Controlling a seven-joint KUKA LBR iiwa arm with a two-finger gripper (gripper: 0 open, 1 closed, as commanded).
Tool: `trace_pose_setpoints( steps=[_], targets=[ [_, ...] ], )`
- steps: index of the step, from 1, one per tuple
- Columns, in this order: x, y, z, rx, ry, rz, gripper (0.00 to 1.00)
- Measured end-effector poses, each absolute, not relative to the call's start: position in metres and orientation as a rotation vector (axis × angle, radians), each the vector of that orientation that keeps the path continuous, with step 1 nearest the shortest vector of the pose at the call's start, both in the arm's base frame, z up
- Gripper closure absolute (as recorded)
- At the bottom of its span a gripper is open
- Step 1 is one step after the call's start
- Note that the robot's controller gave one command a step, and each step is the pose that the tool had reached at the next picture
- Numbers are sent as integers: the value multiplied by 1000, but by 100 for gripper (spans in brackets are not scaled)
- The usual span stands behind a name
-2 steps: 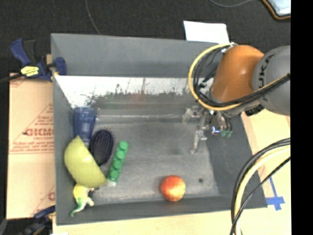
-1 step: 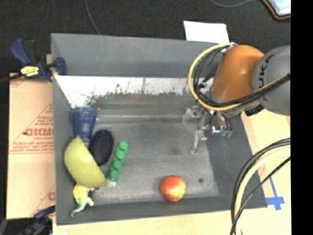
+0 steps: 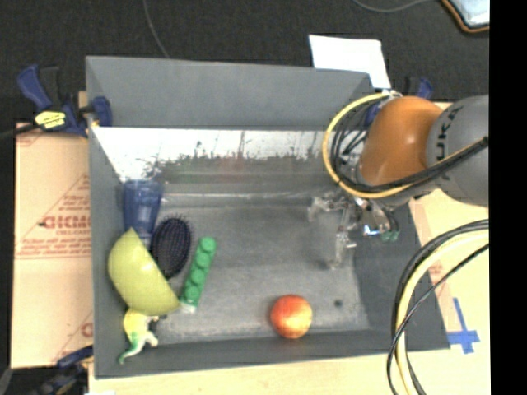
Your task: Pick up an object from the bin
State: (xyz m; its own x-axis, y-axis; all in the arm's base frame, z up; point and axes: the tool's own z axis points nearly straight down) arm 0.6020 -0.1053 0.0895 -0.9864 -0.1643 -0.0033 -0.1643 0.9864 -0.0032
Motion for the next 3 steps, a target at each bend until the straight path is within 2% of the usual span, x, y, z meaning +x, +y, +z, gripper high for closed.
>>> trace_pose_setpoints(
  steps=[1, 2, 3],
  targets=[
    [605, -109, 72, -225, 3127, -3, 0],
    [574, -151, 71, -338, 3117, -9, 0],
    [553, -152, 71, -316, 3114, -4, 0]
  ],
)
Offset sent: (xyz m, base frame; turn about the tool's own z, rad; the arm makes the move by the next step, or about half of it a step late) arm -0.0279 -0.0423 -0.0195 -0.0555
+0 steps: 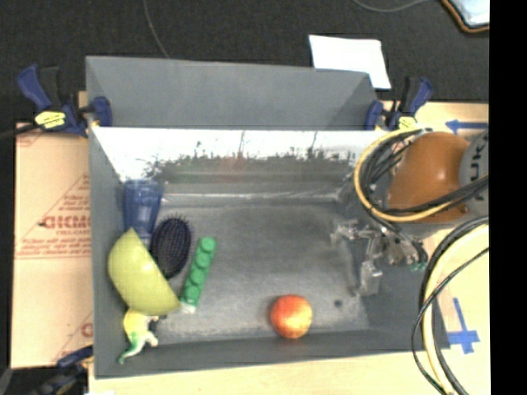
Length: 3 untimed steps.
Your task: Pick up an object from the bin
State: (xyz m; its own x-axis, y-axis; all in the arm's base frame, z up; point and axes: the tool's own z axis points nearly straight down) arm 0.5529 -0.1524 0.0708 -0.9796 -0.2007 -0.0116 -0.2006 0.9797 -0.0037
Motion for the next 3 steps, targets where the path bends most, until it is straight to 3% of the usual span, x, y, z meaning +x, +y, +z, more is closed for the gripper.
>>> trace_pose_setpoints(
  steps=[1, 2, 3],
  targets=[
    [488, -119, 77, -358, 3108, -7, 0],
    [495, -79, 70, -445, 3091, -8, 0],
    [484, -51, 71, -223, 3113, -10, 0]
  ],
)
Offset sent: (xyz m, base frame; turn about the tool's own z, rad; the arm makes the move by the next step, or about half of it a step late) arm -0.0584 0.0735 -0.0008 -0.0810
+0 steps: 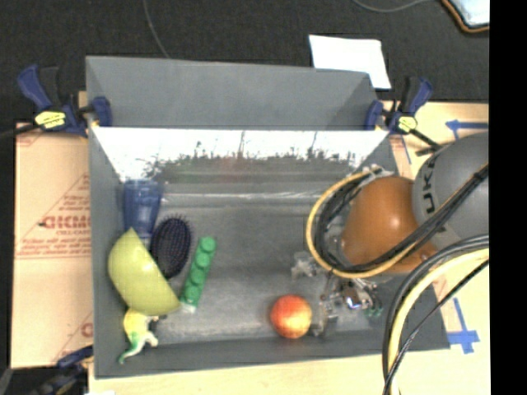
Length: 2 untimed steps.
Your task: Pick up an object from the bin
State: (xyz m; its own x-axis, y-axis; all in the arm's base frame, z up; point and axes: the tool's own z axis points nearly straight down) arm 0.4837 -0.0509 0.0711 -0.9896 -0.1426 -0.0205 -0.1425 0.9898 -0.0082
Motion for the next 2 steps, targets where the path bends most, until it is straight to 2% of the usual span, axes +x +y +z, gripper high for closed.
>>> trace_pose_setpoints(
  steps=[1, 2],
  targets=[
    [487, 2, 72, -243, 3108, -6, 100],
    [487, 2, 72, -246, 3108, -7, 100]
  ],
)
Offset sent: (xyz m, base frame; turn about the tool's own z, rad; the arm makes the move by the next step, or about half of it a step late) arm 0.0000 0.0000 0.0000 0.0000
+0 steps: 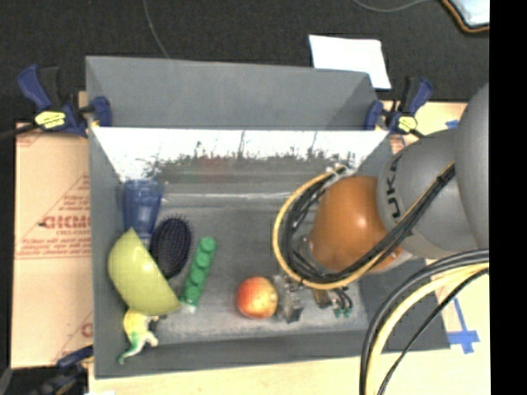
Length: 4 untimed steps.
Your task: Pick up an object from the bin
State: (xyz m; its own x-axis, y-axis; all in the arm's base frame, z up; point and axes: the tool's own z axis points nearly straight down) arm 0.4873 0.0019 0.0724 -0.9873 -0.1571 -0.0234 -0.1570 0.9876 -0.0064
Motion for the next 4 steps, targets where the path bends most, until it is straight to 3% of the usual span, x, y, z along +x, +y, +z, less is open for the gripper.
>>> trace_pose_setpoints(
  steps=[1, 2, 3, 4],
  targets=[
    [477, 62, 80, -360, 3099, -3, 100],
    [481, 66, 77, -327, 3098, -8, 100],
    [492, -13, 70, -764, 3018, -15, 0],
    [492, -10, 70, -771, 3016, -14, 0]
  ],
)
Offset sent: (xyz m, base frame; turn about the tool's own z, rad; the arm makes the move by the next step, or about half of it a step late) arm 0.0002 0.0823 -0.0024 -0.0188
